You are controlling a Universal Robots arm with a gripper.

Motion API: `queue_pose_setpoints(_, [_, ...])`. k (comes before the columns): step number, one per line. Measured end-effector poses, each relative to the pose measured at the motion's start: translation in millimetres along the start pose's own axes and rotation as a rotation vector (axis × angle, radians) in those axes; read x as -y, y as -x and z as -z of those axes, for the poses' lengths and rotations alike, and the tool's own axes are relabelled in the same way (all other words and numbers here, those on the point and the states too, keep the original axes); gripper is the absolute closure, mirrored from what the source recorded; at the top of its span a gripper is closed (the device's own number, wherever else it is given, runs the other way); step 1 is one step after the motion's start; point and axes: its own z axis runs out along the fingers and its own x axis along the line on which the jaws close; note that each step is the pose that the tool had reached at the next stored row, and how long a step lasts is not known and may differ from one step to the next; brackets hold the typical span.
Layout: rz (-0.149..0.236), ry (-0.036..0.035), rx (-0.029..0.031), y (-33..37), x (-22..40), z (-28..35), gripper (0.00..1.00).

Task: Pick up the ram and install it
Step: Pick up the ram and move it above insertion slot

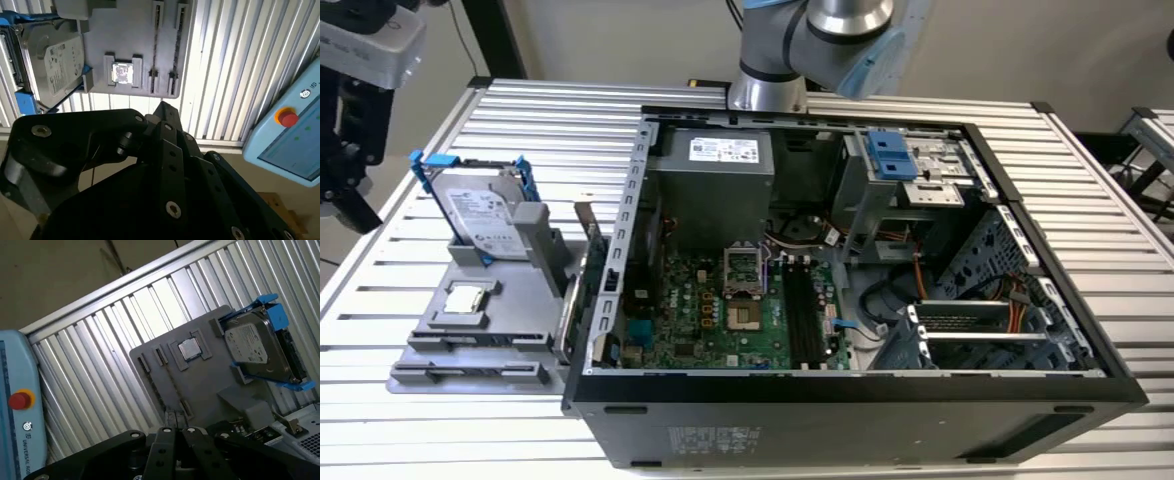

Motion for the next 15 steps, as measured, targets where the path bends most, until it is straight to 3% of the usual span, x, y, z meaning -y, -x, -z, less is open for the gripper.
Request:
queue_pose_setpoints(2, [0.036, -0.0024, 0.0008, 0.0, 0.0, -0.4, 1.00])
queue_pose_setpoints(15, [0.270, 0.0007, -0.0053, -0.1, 0.1, -3.5, 1.00])
